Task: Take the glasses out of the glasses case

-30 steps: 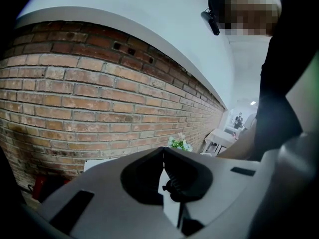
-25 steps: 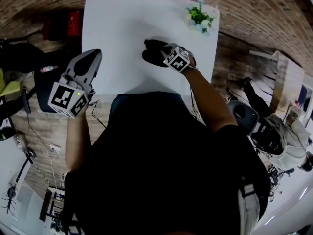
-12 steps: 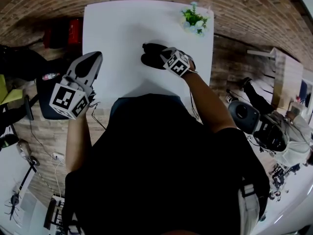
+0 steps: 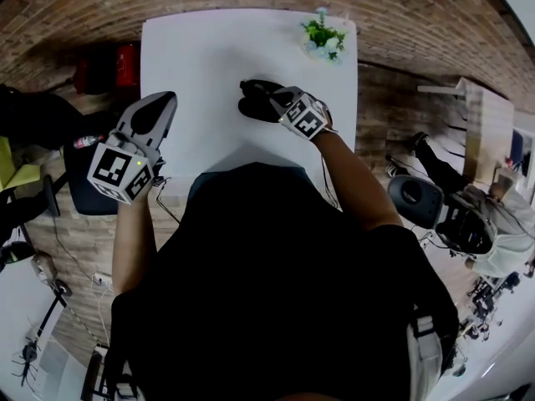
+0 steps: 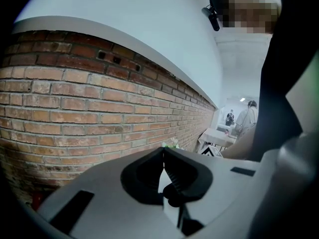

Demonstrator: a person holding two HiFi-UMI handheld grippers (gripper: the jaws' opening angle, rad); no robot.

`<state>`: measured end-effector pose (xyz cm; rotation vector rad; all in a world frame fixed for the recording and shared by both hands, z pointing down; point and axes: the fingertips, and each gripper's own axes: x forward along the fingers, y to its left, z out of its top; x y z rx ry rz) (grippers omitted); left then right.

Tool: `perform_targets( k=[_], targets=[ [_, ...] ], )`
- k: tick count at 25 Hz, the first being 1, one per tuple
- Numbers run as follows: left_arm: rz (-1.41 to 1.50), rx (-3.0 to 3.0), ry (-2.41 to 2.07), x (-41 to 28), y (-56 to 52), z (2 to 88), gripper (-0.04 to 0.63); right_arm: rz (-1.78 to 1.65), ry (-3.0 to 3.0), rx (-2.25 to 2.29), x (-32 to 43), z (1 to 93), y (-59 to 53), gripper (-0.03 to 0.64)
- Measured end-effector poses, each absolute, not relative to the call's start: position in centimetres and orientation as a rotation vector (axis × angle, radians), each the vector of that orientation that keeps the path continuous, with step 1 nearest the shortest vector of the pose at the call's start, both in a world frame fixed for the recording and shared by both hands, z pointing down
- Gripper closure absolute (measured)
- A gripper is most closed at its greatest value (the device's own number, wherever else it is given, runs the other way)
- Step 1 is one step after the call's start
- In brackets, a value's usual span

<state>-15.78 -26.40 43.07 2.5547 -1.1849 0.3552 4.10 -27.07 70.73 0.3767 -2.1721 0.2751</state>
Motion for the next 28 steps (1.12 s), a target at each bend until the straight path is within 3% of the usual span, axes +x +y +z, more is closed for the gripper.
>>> perform_targets(
  k=[28],
  targets=[
    [0.347, 2.619, -1.162, -15.7, -27.1, 41.5, 0.584, 0.344, -2.391, 0.544, 4.0, 59.4, -28.8, 0.598]
  ],
)
